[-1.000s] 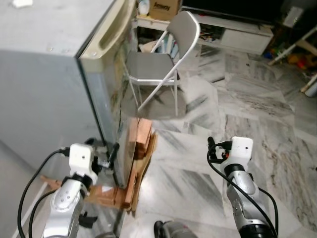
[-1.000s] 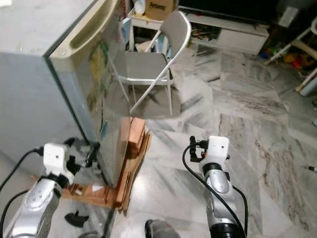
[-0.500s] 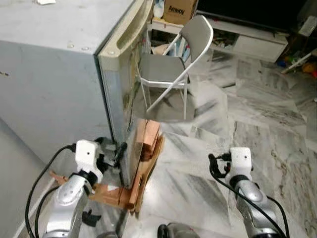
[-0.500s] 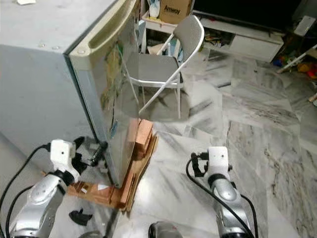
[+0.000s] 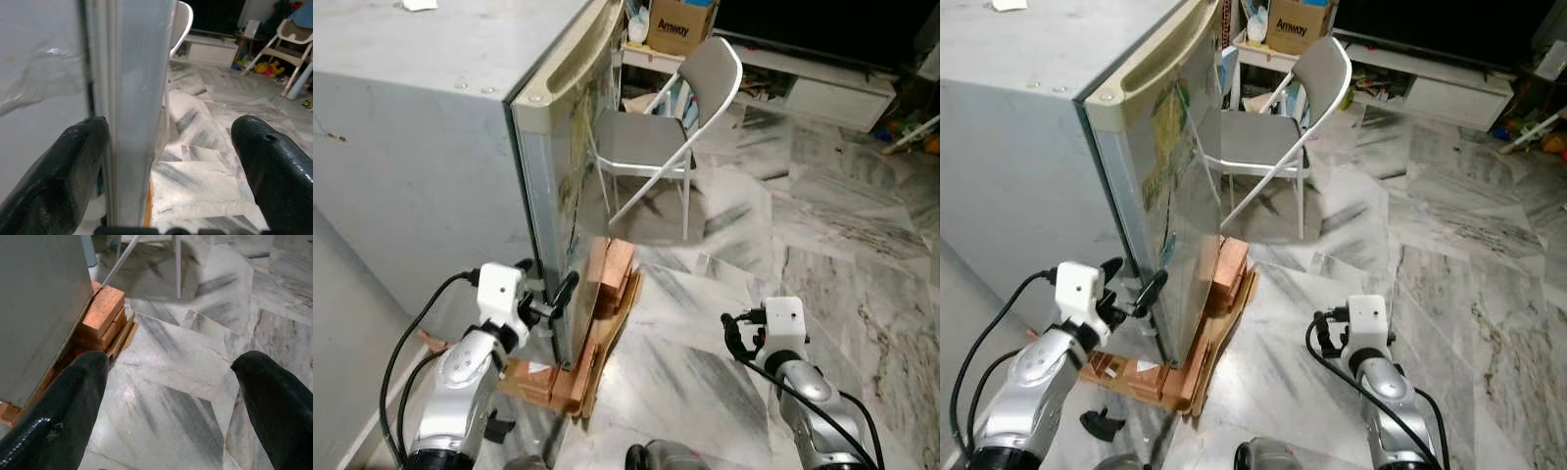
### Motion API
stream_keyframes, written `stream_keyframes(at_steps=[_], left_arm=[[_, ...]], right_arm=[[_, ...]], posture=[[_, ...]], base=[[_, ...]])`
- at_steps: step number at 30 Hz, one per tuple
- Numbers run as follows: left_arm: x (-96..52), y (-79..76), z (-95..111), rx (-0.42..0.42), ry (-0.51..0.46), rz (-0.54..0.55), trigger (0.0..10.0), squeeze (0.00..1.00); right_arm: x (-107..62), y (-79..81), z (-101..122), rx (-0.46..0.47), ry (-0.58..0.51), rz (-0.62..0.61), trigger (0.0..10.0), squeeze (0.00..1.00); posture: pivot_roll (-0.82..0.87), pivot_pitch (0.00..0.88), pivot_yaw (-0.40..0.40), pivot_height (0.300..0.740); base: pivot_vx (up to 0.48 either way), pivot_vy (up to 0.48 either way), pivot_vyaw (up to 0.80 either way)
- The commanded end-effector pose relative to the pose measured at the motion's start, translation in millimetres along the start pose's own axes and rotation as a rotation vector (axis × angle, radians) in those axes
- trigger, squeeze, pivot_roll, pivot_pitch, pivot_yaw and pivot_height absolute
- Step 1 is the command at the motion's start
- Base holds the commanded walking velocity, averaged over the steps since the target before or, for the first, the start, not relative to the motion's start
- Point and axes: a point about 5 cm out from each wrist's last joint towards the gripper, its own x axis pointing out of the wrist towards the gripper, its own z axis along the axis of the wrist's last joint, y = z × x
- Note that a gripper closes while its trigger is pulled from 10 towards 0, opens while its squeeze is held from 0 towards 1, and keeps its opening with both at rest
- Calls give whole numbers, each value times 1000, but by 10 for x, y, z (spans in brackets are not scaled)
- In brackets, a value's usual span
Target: Restocking fridge
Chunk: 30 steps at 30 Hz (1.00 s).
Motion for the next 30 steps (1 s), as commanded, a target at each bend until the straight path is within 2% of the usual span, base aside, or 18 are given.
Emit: stream_keyframes(at_steps=[1,11,15,16,17,19,21,22,23,24,27,28,30], left_arm=[[78,-3,-5,22,7,-1,10000,0],[317,36,80,45,-11,3,10000,0],[439,-52,169,24,-41,-22,10000,0],[558,-297,301,52,-77,-146,10000,0],[613,-464,378,61,-99,-228,10000,0],[664,-737,488,53,-128,-362,10000,0],[664,-1141,604,54,-142,-570,10000,0],[653,-1287,643,48,-143,-645,10000,0],[641,-1377,660,38,-138,-695,10000,0],[634,-1426,644,-11,-123,-725,10000,0],[638,-1354,580,-19,-110,-685,10000,0],[634,-1246,518,-33,-95,-632,10000,0],[616,-1143,469,-38,-83,-587,10000,0]], right_arm=[[-20,-59,19,-8,2,-3,10000,0],[-85,-98,-34,-7,15,-8,10000,0],[-94,-102,-59,-10,27,-1,10000,0],[-111,-124,-122,-23,48,0,10000,0],[-122,-138,-161,-32,62,2,10000,0],[-141,-159,-219,-47,82,2,10000,0],[-173,-188,-312,-55,110,-5,10000,0],[-186,-199,-346,-56,118,-9,10000,0],[-194,-206,-369,-55,122,-11,10000,0],[-206,-227,-401,-47,126,-20,10000,0],[-211,-244,-427,-35,128,-29,10000,0],[-209,-256,-447,-31,130,-33,10000,0],[-209,-261,-467,-29,134,-35,10000,0]], posture=[[19,15,-86,740],[-3,24,-78,740],[-2,27,-83,740],[2,28,-88,740],[5,29,-92,740],[5,28,-94,740],[-2,28,-91,740],[-5,28,-89,740],[-10,28,-86,740],[-17,29,-80,740],[-21,32,-76,740],[-19,36,-75,740],[-14,37,-75,740]], base=[[0,0,0],[0,0,0],[0,0,0],[0,0,0],[0,0,0],[0,0,0],[0,0,0],[0,0,0],[0,0,0],[0,0,0],[0,0,0],[0,0,0],[0,0,0]])
